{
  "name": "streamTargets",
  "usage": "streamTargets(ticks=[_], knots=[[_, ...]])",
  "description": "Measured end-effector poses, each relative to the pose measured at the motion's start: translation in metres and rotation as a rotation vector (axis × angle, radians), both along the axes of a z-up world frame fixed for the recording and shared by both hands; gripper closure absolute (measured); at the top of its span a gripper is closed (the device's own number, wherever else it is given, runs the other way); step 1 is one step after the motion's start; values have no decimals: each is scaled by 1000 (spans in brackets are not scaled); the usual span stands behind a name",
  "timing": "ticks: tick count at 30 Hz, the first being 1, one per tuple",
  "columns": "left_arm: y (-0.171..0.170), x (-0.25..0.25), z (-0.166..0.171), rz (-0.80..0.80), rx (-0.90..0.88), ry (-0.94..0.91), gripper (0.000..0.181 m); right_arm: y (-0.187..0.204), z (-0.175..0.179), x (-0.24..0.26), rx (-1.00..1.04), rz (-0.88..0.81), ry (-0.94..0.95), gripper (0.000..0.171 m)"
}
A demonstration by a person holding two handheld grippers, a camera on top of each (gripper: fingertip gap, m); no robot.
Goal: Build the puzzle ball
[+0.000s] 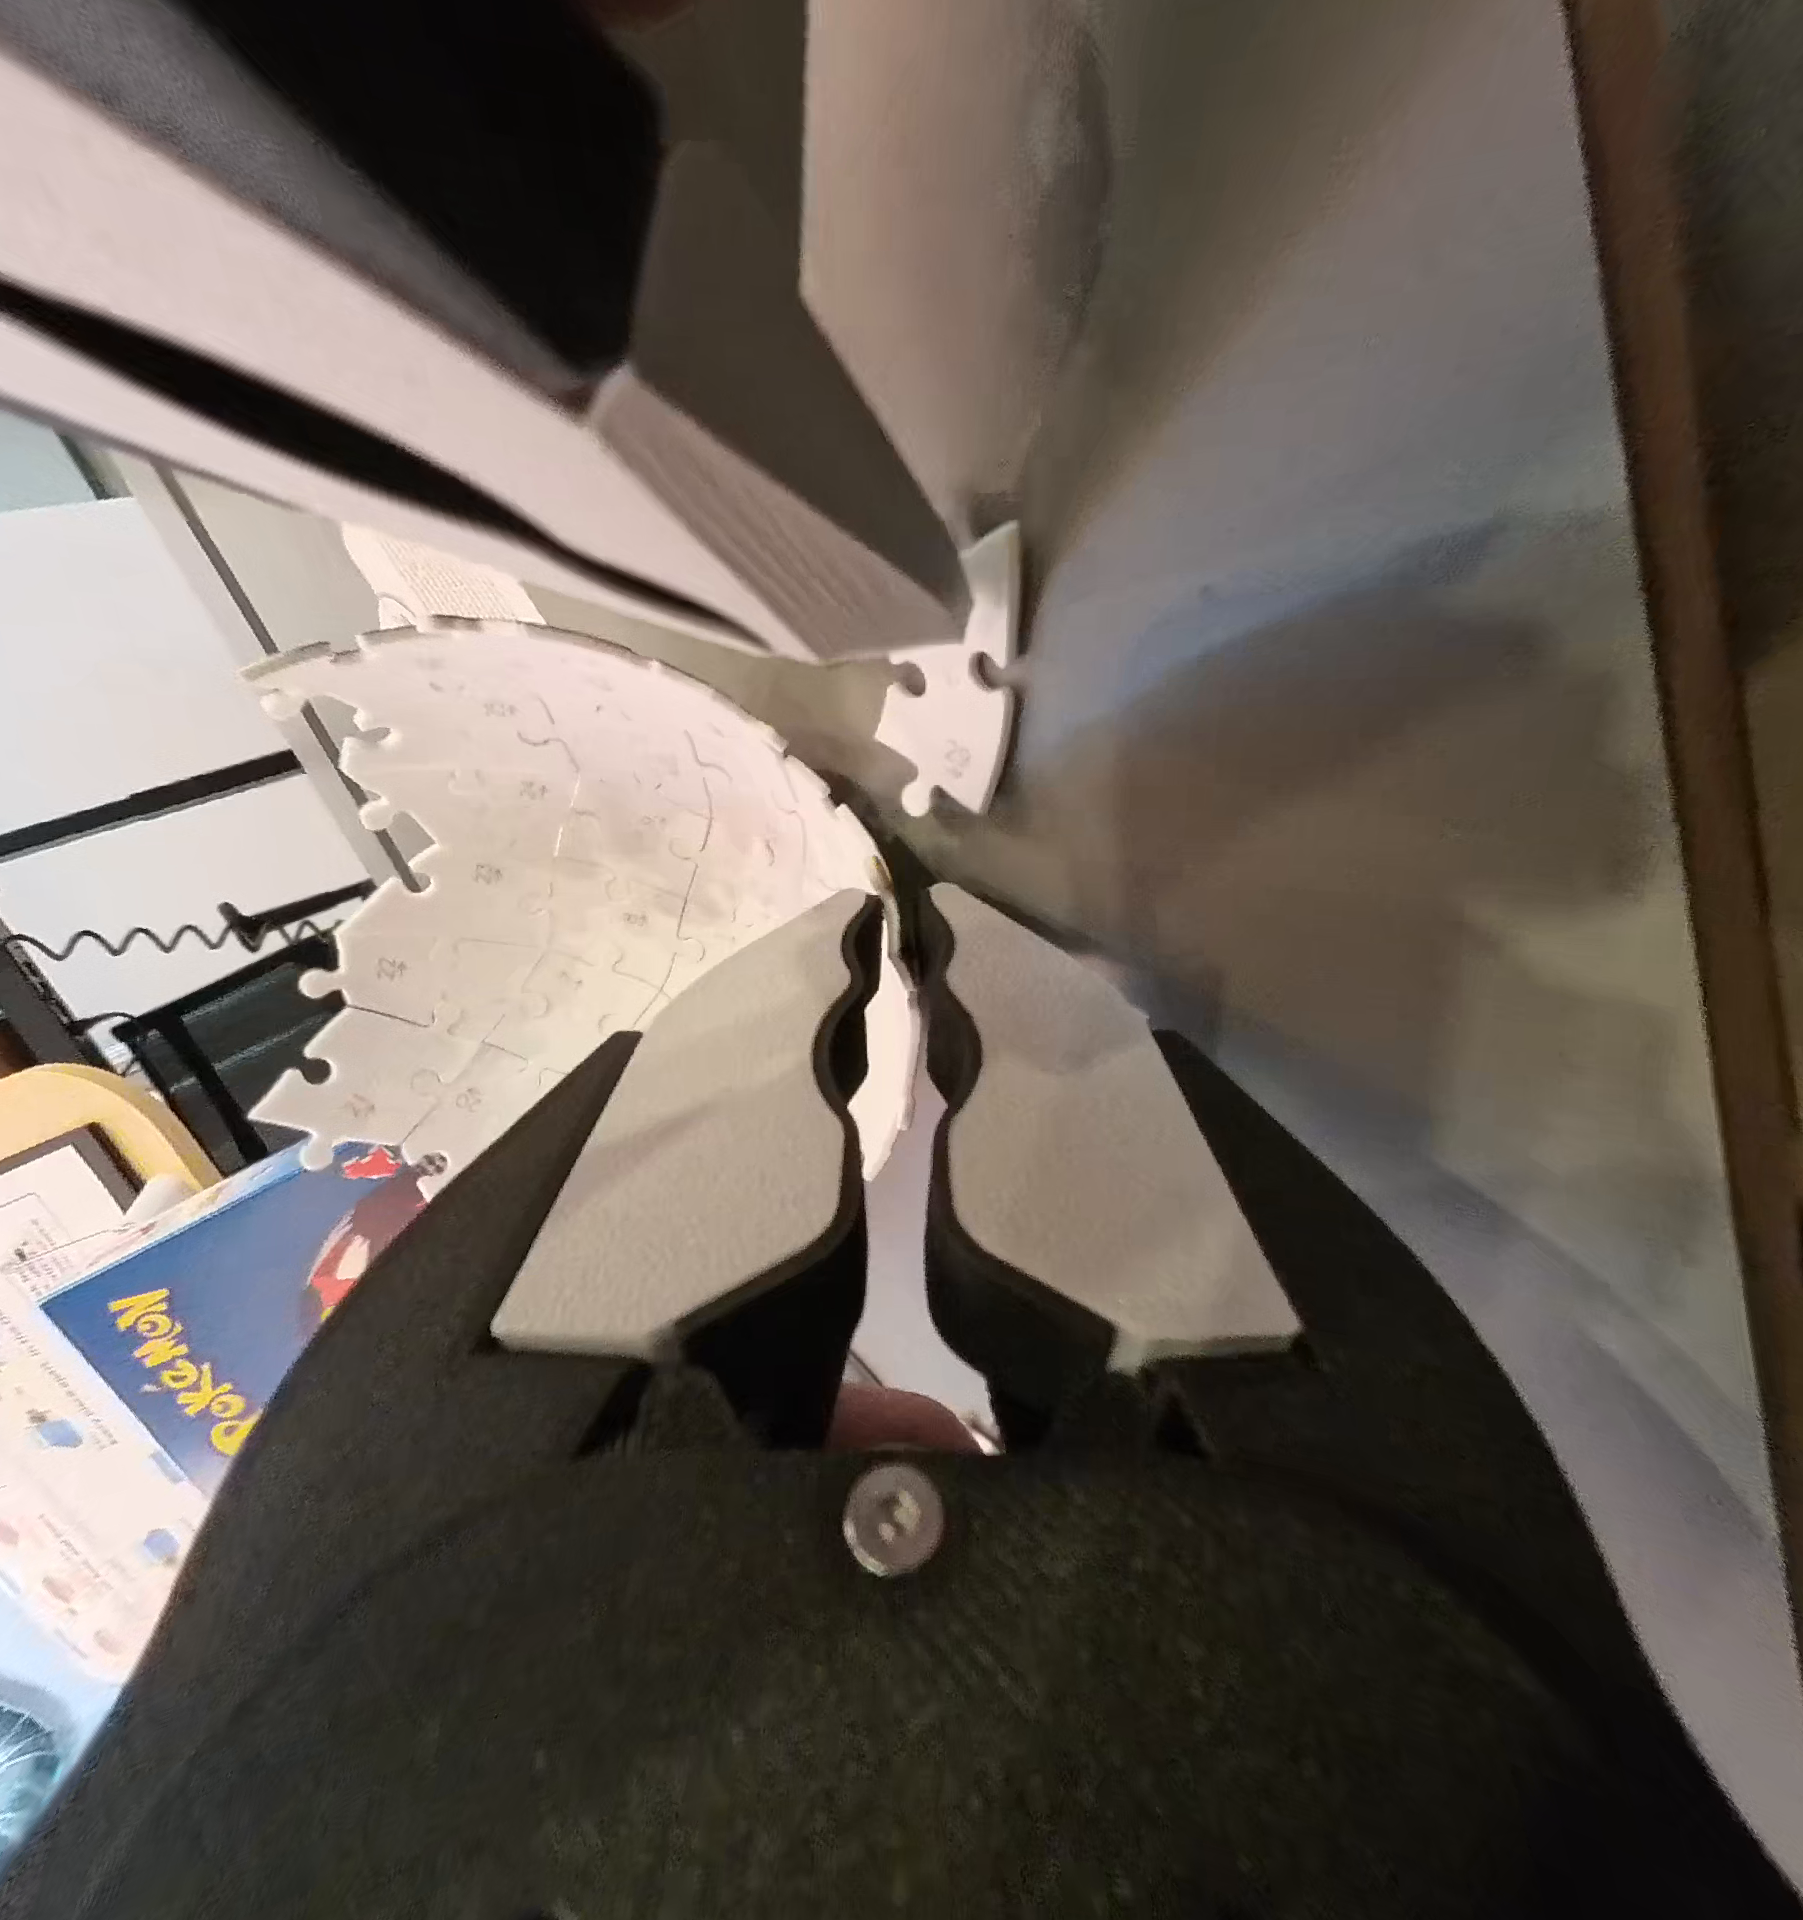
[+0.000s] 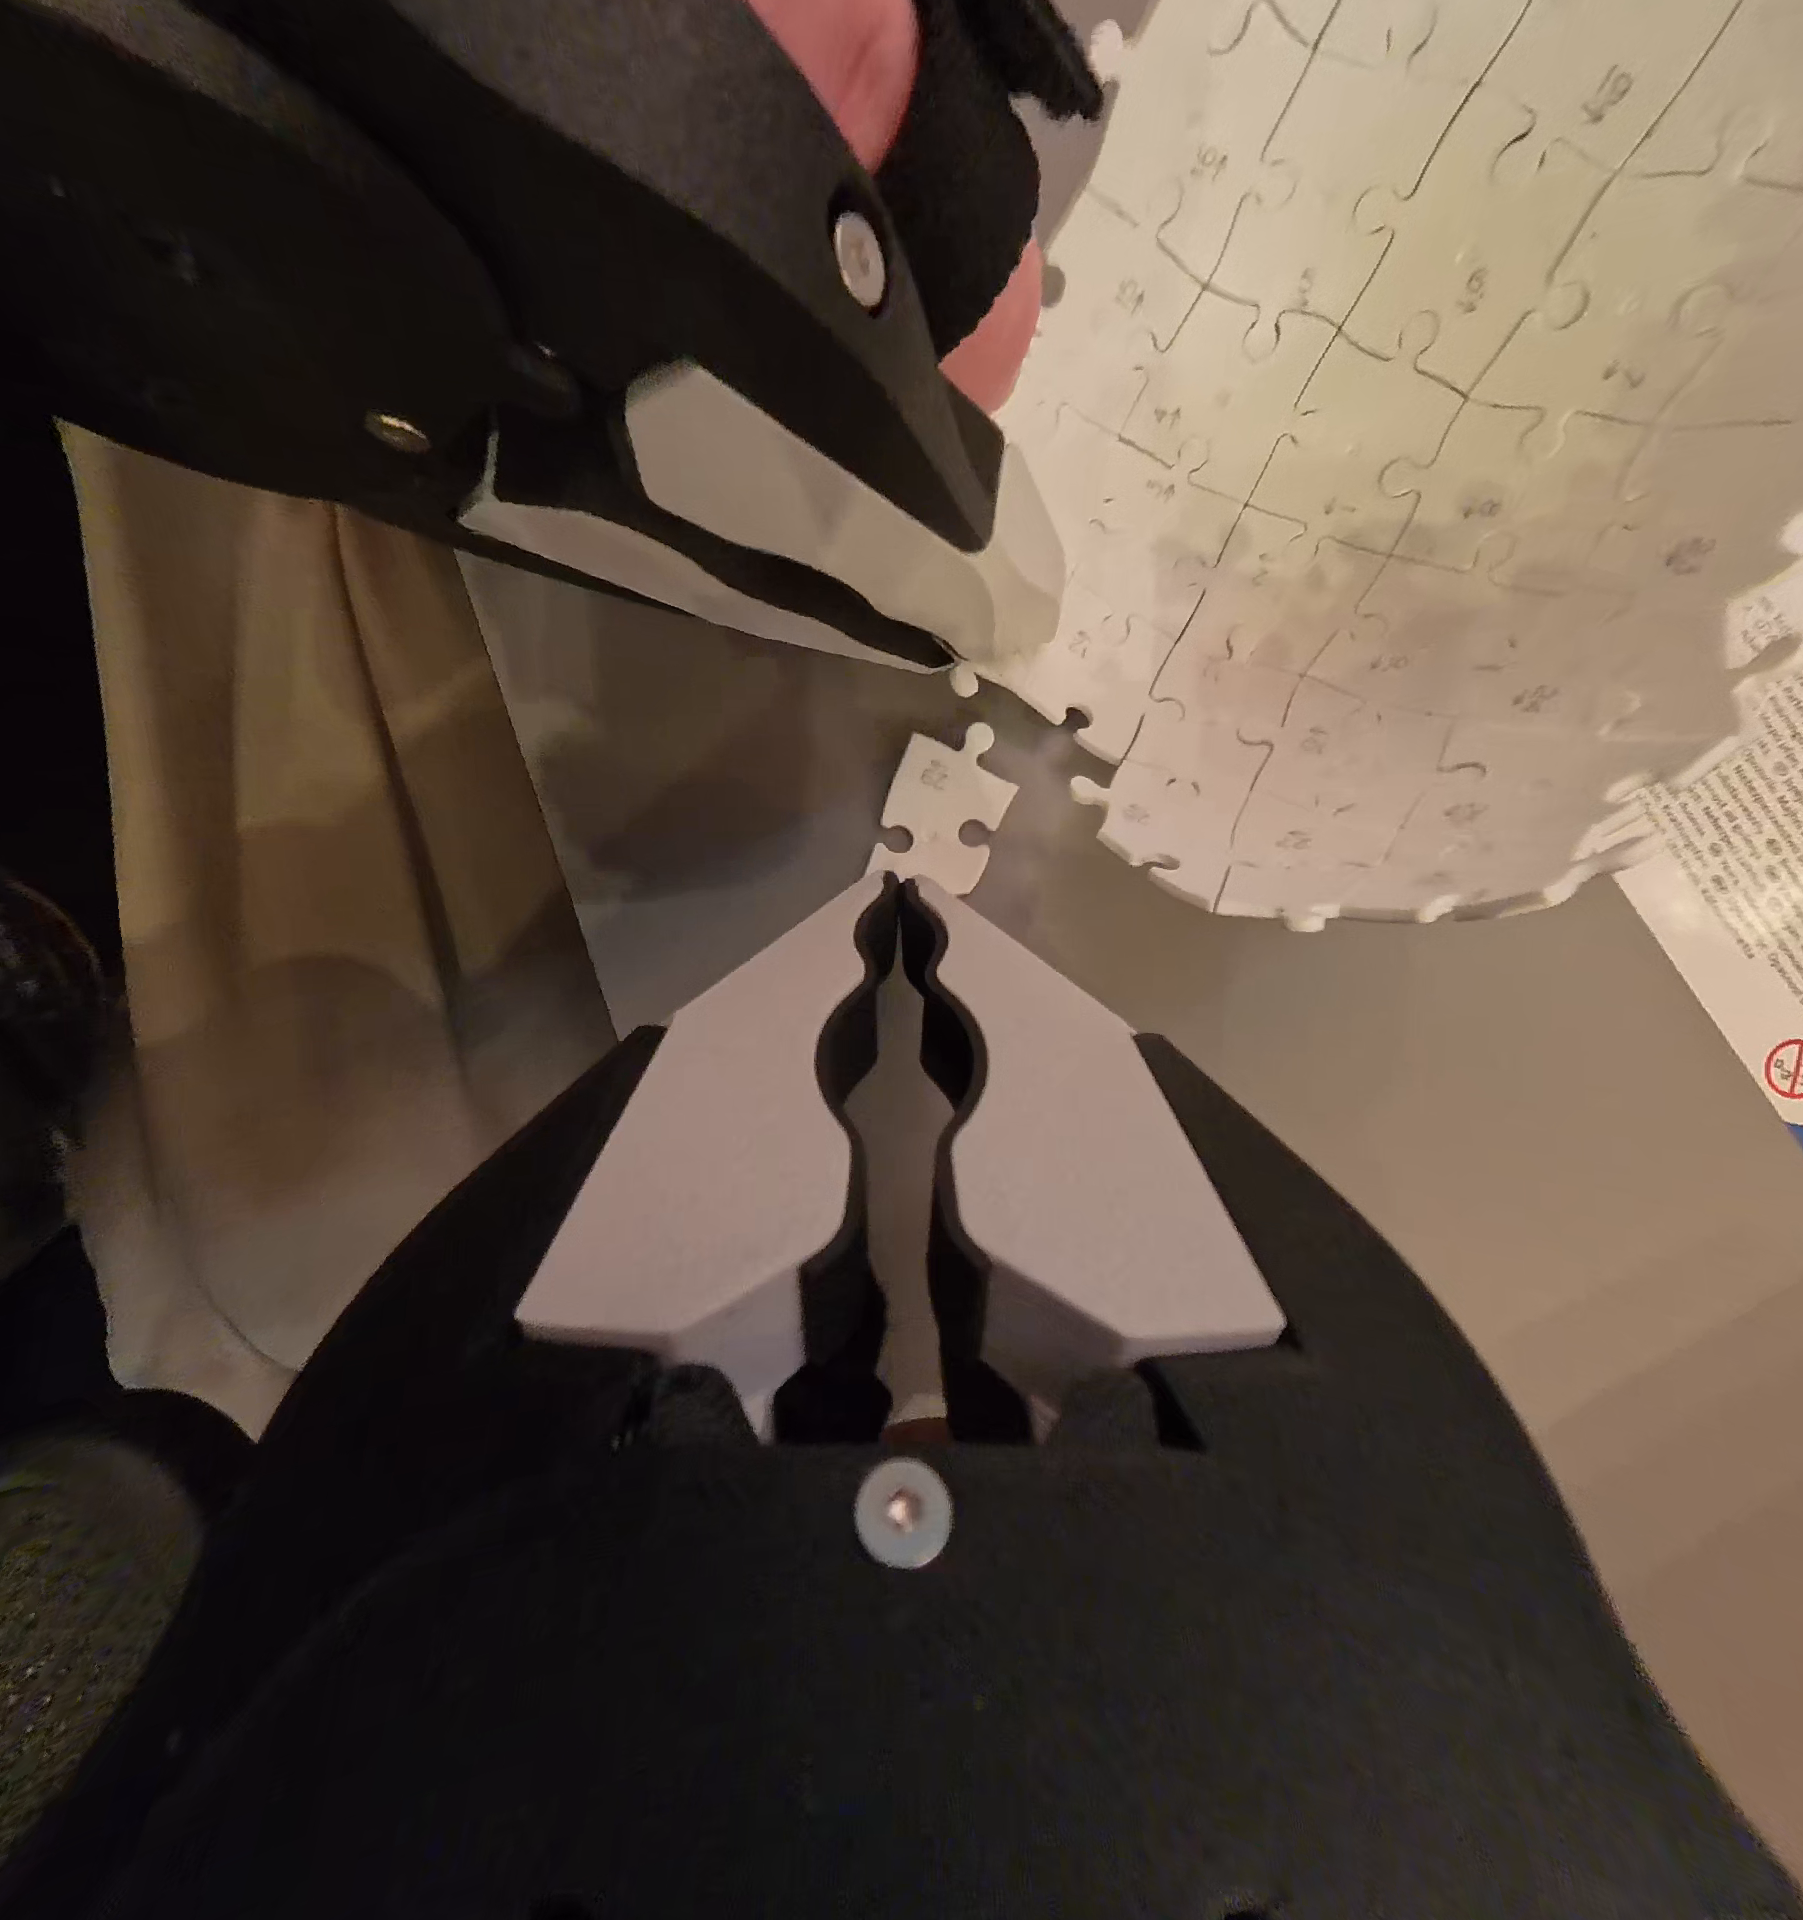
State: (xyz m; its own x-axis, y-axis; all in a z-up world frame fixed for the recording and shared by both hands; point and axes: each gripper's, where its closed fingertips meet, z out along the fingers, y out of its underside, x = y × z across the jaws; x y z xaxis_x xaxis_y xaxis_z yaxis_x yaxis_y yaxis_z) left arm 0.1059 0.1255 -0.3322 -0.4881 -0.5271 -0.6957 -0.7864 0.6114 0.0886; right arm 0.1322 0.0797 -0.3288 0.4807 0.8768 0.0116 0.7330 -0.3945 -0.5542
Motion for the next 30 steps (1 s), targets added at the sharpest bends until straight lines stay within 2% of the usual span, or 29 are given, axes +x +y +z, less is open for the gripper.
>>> streamTargets(ticks=[13, 30], knots=[[-5, -4, 0, 0, 12, 2, 176, 3, -4, -8, -13, -33, 35, 171], [-7, -12, 0, 46, 16, -3, 177, 6, -4, -8, -104, -297, 78, 171]])
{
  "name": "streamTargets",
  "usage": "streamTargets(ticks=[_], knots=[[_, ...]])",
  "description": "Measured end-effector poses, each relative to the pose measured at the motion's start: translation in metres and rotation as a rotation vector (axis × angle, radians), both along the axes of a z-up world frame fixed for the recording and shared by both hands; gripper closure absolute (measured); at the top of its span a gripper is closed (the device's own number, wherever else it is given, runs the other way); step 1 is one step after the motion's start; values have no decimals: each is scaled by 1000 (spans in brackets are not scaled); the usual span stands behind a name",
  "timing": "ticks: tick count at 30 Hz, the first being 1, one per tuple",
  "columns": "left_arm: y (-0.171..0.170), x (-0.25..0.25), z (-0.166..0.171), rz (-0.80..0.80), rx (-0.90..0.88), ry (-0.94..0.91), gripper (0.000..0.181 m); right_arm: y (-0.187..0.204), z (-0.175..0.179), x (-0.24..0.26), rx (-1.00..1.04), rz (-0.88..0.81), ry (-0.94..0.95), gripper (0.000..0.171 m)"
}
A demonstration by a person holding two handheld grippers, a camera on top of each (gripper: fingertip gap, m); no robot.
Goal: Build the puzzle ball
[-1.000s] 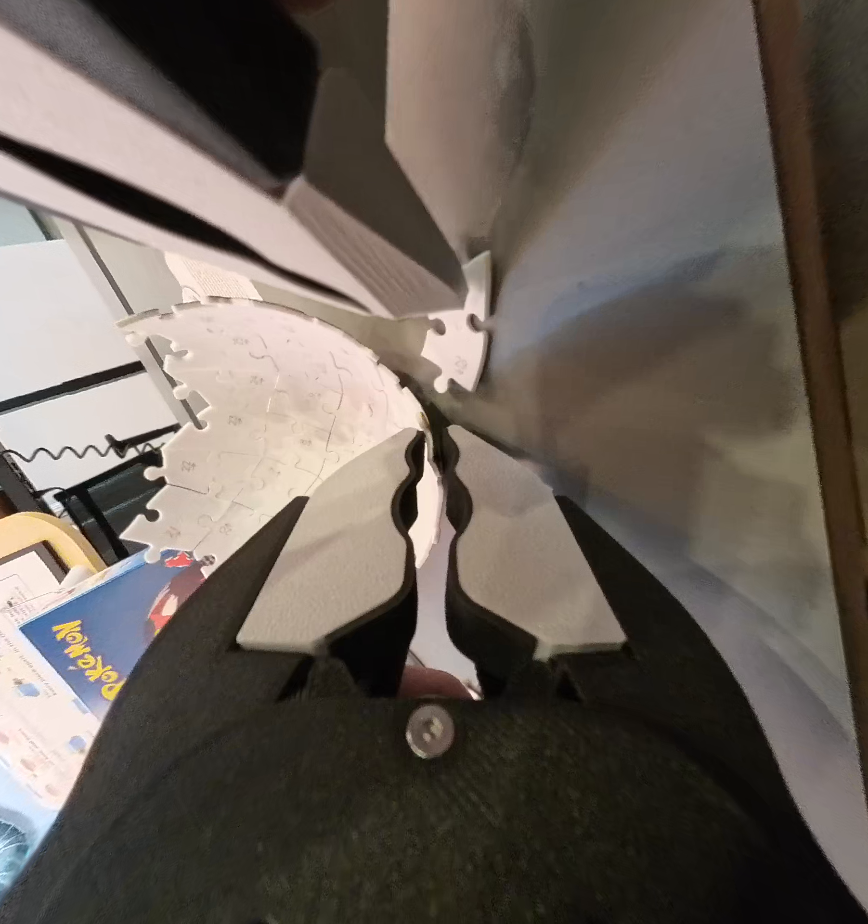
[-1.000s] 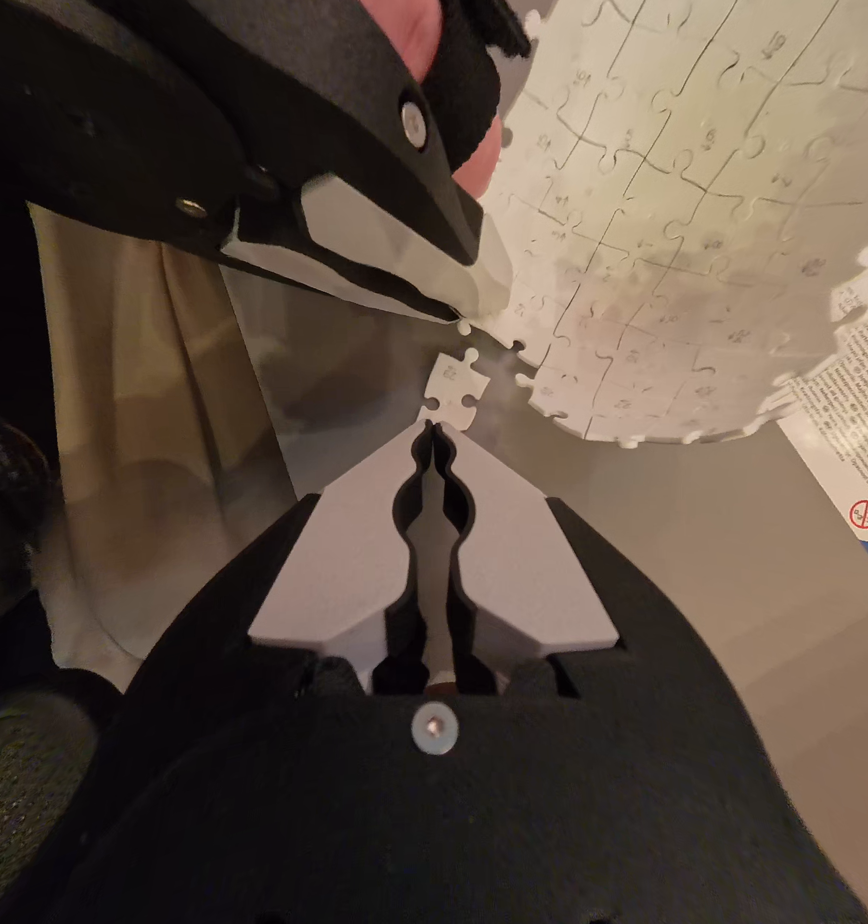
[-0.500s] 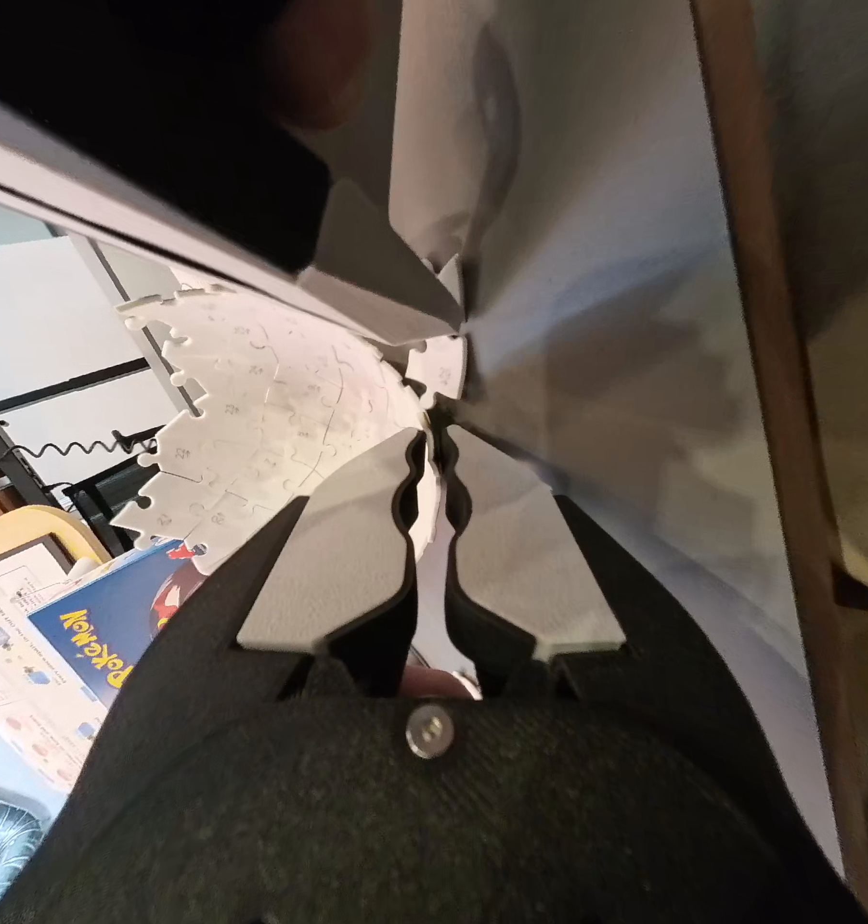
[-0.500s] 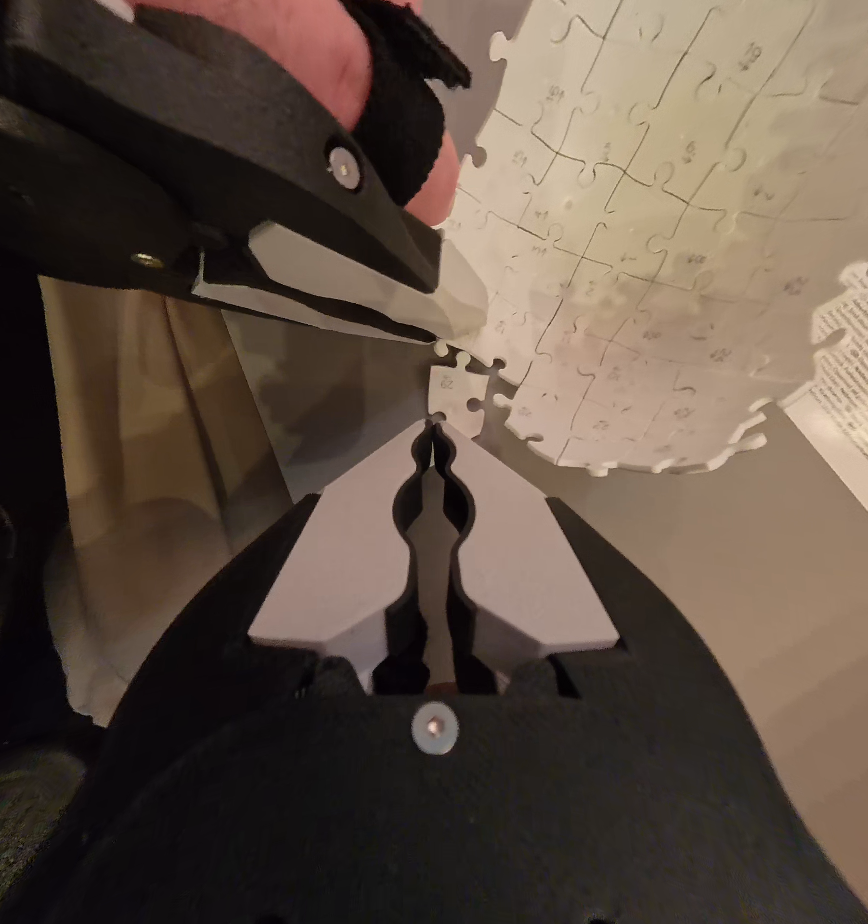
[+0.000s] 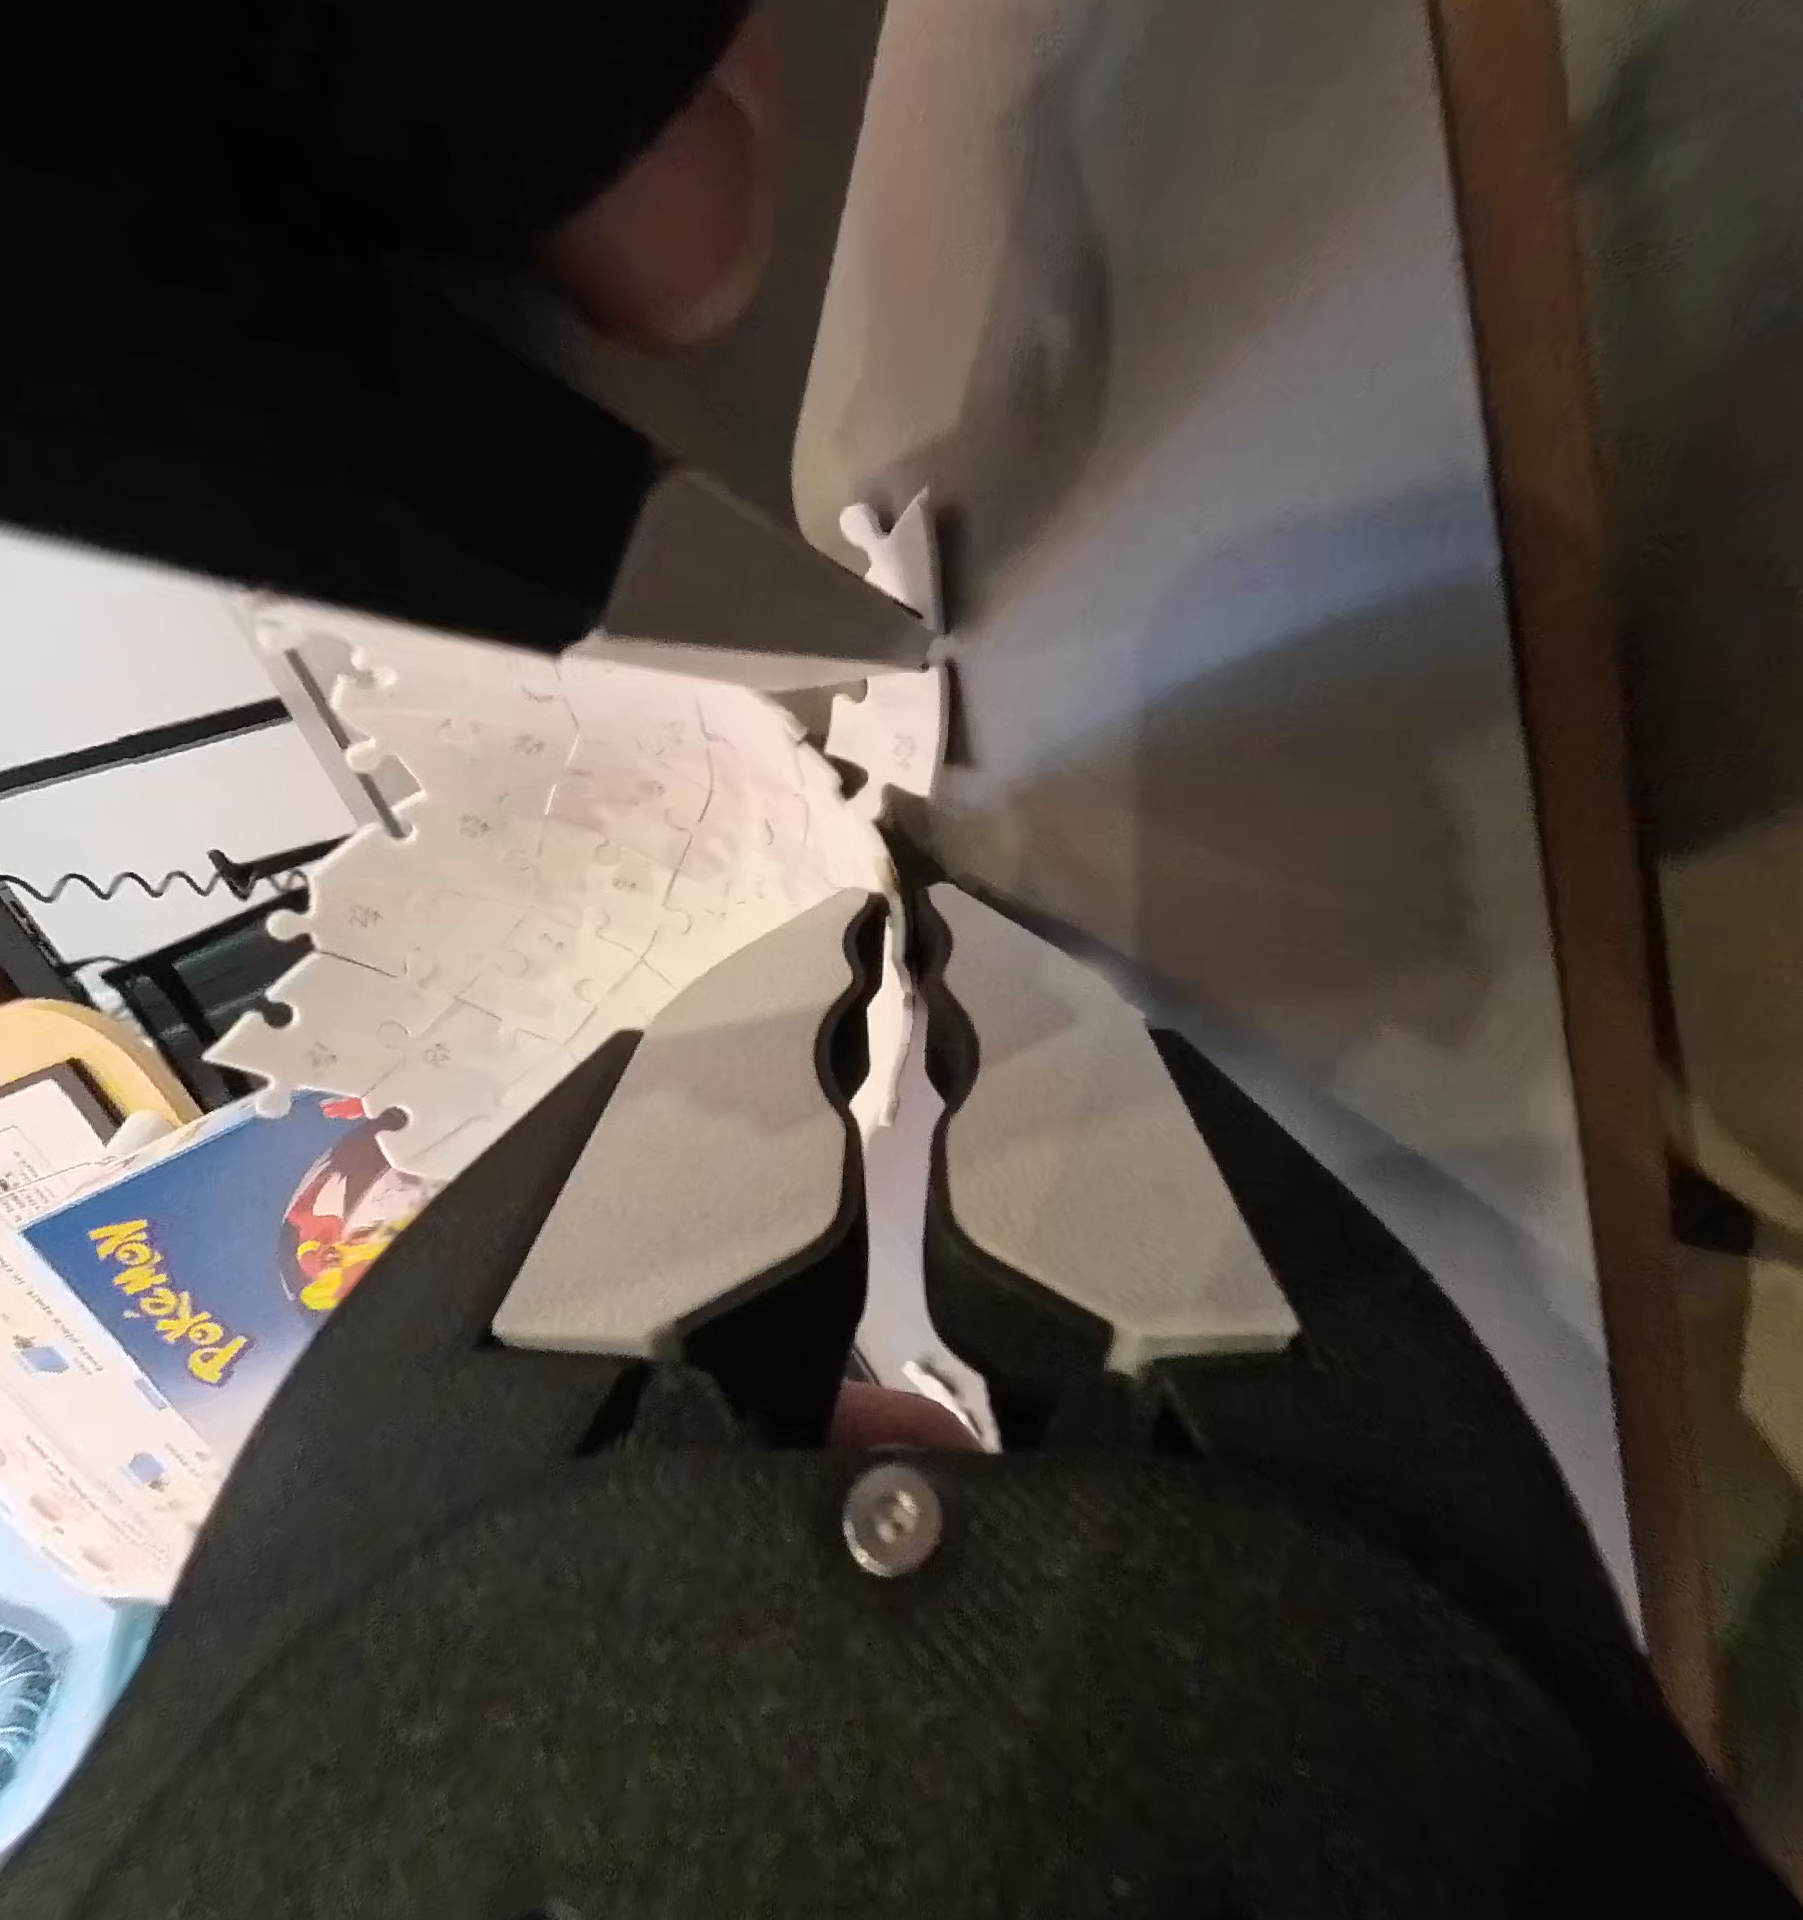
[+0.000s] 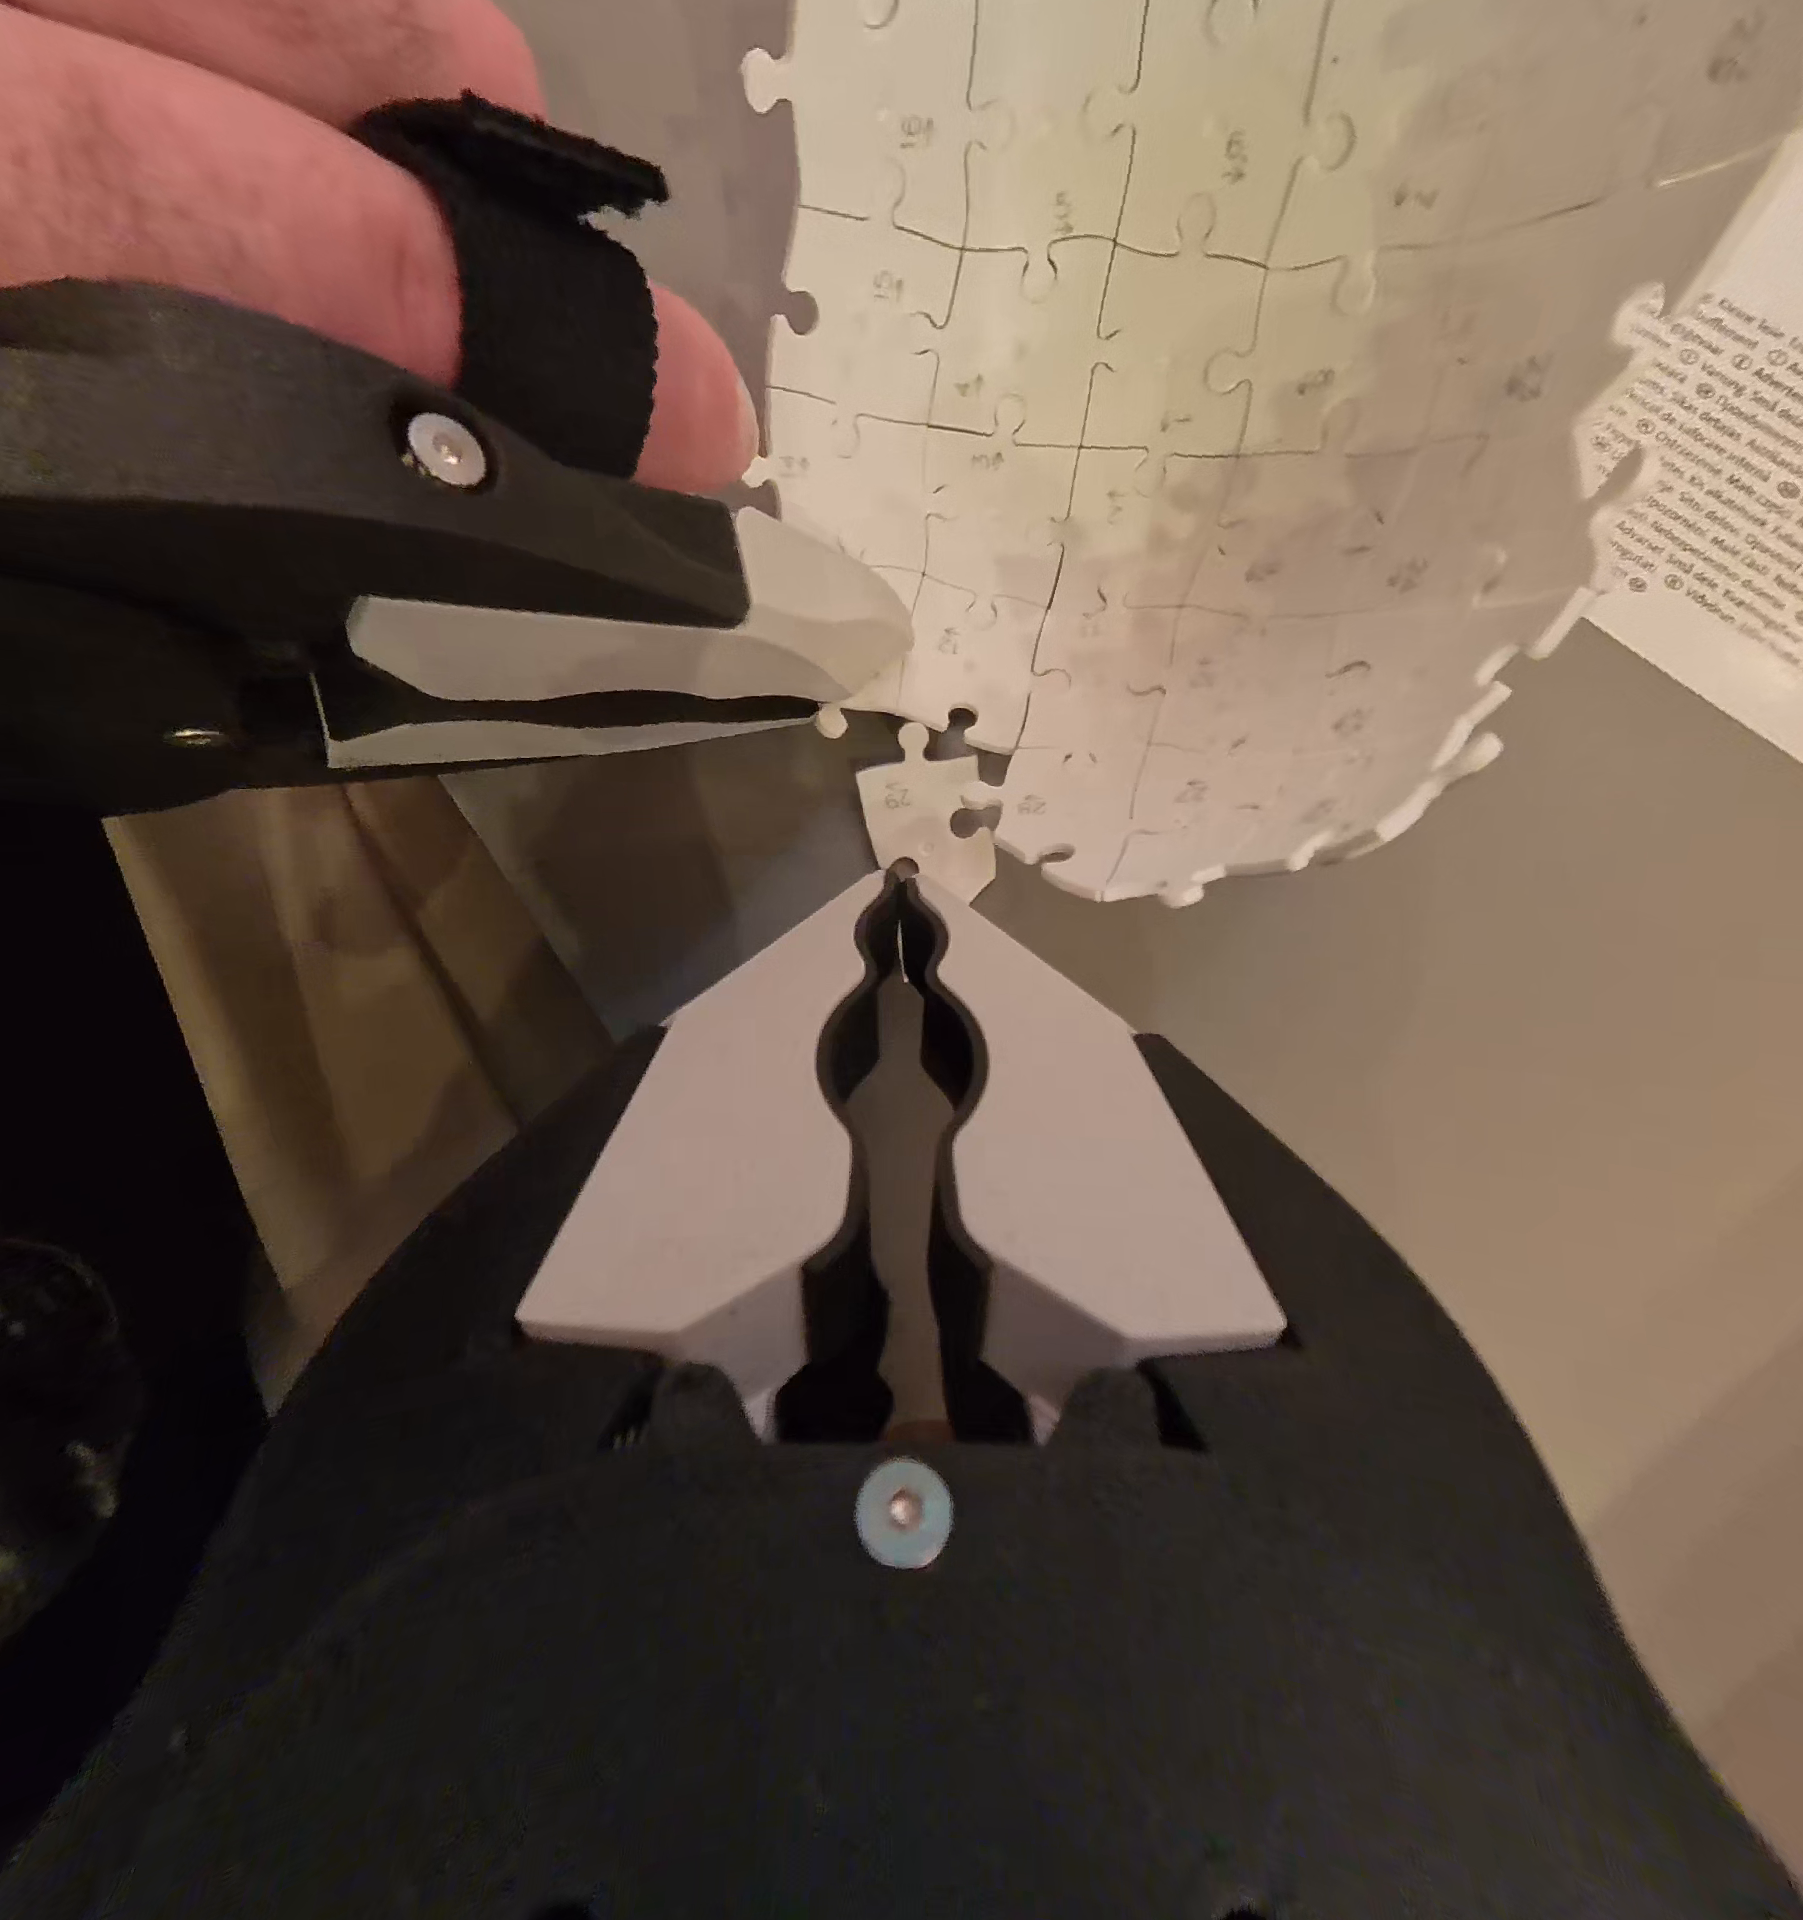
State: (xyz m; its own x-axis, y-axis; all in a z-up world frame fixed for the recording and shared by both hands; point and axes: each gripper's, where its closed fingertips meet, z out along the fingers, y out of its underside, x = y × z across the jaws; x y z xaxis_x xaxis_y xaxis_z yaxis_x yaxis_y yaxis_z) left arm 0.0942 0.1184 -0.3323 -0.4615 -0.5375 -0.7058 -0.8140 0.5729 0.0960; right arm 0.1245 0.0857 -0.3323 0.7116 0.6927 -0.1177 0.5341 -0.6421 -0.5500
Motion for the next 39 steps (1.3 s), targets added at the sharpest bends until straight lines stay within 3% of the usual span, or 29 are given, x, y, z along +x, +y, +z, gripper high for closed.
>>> streamTargets(ticks=[26, 34, 39], knots=[[-2, -5, 1, -2, 11, -5, 177, 8, 1, -6, -32, -103, 41, 171], [-3, -4, 1, -16, 20, 6, 177, 9, 6, -8, -6, -96, 60, 171], [-3, -4, 1, -21, 28, 17, 177, -1, 15, -16, 8, -8, 53, 171]])
